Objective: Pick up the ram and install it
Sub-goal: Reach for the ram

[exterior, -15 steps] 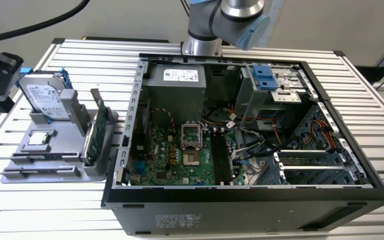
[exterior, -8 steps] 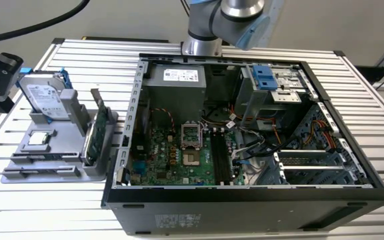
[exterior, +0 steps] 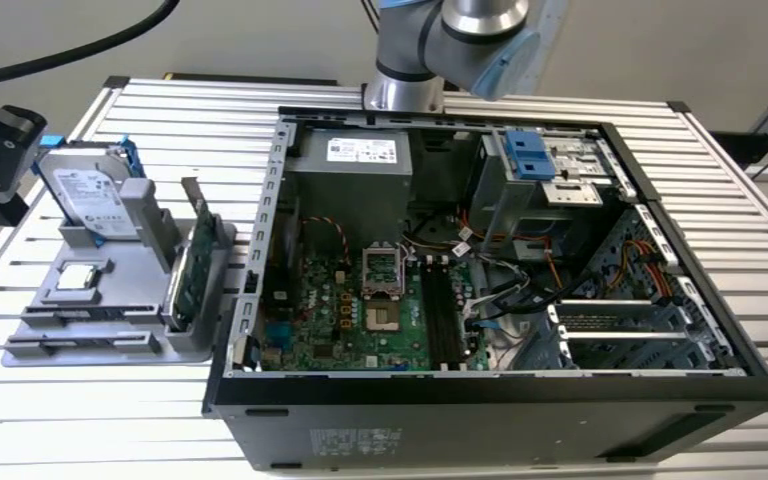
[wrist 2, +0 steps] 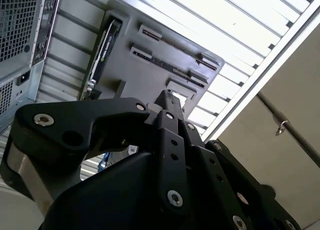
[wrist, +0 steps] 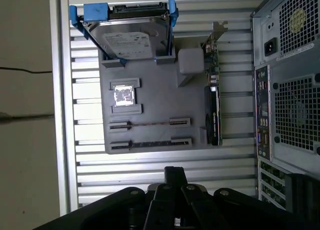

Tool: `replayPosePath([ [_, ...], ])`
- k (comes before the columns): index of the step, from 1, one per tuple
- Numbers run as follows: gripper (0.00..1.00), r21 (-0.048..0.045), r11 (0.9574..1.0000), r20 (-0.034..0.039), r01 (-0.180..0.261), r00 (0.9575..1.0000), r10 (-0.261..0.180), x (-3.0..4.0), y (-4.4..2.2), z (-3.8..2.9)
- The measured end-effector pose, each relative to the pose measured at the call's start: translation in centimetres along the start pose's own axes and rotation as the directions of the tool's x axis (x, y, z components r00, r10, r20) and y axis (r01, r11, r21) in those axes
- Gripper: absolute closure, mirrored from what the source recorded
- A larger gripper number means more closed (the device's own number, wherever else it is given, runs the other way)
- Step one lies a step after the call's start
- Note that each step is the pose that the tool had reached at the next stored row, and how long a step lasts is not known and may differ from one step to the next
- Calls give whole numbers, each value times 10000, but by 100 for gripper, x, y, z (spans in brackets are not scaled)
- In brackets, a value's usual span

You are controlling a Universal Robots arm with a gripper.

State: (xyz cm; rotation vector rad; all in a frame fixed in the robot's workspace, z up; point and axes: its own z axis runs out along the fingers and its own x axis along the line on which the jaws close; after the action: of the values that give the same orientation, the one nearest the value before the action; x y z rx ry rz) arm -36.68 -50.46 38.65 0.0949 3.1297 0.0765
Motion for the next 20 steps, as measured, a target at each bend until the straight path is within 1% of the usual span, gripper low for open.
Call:
replayPosePath([
  [6,100,1,9998,9,-183,9998,183,5,0,0],
  [20,100,1,9998,10,-216,9998,216,5,0,0],
])
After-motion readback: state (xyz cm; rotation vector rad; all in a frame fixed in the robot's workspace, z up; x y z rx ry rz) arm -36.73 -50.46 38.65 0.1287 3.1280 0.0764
